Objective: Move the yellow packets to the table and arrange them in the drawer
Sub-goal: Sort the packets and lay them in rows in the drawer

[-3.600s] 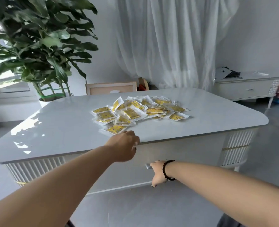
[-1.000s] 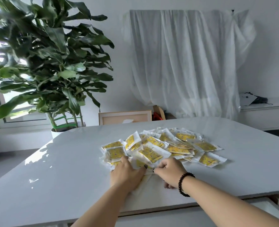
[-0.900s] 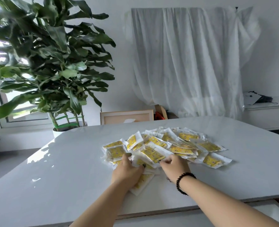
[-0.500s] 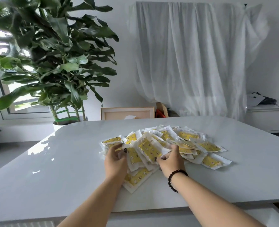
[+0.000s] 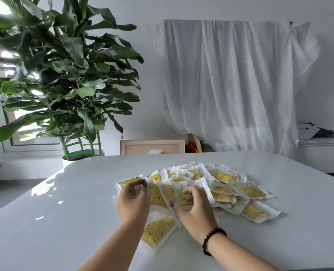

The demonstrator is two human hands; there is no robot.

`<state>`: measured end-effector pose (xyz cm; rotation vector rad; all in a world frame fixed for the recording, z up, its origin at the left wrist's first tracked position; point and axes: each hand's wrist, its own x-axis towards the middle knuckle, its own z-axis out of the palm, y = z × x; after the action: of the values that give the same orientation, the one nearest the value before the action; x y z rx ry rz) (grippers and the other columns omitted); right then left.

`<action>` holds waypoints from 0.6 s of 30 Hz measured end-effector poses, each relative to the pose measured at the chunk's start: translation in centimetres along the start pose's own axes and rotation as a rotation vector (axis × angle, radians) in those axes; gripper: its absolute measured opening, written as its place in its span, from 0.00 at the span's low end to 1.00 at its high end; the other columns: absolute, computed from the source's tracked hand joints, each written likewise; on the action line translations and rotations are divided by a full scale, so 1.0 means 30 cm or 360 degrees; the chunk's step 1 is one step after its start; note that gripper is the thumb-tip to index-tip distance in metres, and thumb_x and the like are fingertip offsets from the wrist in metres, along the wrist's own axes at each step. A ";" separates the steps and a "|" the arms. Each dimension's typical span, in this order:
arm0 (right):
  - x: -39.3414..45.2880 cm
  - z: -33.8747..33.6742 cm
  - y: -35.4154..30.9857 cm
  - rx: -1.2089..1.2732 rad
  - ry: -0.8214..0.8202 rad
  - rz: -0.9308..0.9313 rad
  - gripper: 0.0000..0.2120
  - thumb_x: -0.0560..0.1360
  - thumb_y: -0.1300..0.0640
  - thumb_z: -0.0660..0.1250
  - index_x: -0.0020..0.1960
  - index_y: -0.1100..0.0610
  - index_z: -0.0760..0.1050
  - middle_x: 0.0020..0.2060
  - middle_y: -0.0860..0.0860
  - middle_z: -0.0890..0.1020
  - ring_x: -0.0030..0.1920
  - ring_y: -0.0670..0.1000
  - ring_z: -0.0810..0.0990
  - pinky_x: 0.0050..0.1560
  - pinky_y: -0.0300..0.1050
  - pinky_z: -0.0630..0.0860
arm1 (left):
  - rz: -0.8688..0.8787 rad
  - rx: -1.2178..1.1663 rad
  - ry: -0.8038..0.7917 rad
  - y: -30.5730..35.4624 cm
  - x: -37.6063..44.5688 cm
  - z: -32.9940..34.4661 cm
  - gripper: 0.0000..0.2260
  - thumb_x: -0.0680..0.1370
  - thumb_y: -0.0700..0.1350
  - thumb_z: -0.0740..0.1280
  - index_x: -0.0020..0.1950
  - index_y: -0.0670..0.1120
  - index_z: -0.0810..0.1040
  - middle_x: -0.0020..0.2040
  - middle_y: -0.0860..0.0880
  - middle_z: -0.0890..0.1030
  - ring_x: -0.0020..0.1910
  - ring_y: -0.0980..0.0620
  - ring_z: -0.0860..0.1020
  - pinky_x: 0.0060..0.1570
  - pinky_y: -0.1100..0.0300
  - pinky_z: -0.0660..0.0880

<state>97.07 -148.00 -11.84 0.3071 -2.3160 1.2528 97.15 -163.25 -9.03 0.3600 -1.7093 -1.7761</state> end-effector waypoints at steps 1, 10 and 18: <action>-0.010 0.003 -0.005 -0.0229 -0.0199 -0.0124 0.22 0.66 0.39 0.69 0.56 0.45 0.70 0.51 0.44 0.70 0.53 0.45 0.72 0.53 0.37 0.72 | 0.0019 0.0017 0.0013 0.006 0.011 0.001 0.07 0.75 0.41 0.67 0.45 0.53 0.81 0.41 0.51 0.83 0.41 0.50 0.81 0.38 0.58 0.76; 0.056 0.080 0.000 -0.1012 -0.0703 -0.0113 0.18 0.81 0.46 0.51 0.68 0.44 0.71 0.66 0.52 0.66 0.68 0.54 0.63 0.68 0.46 0.62 | 0.0016 0.0136 0.0232 0.060 0.096 -0.077 0.08 0.76 0.42 0.65 0.43 0.55 0.79 0.42 0.53 0.80 0.42 0.49 0.79 0.44 0.56 0.77; -0.003 0.064 -0.092 -0.0956 -0.0388 -0.0108 0.18 0.82 0.49 0.51 0.63 0.55 0.72 0.64 0.53 0.70 0.67 0.53 0.65 0.67 0.46 0.63 | -0.0209 0.0049 0.0229 0.150 -0.004 -0.145 0.09 0.76 0.41 0.63 0.49 0.52 0.80 0.43 0.52 0.80 0.36 0.54 0.77 0.34 0.62 0.74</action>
<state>97.70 -151.14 -10.77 0.3338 -2.7272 0.4607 100.98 -166.40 -5.21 0.6111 -1.6450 -1.7714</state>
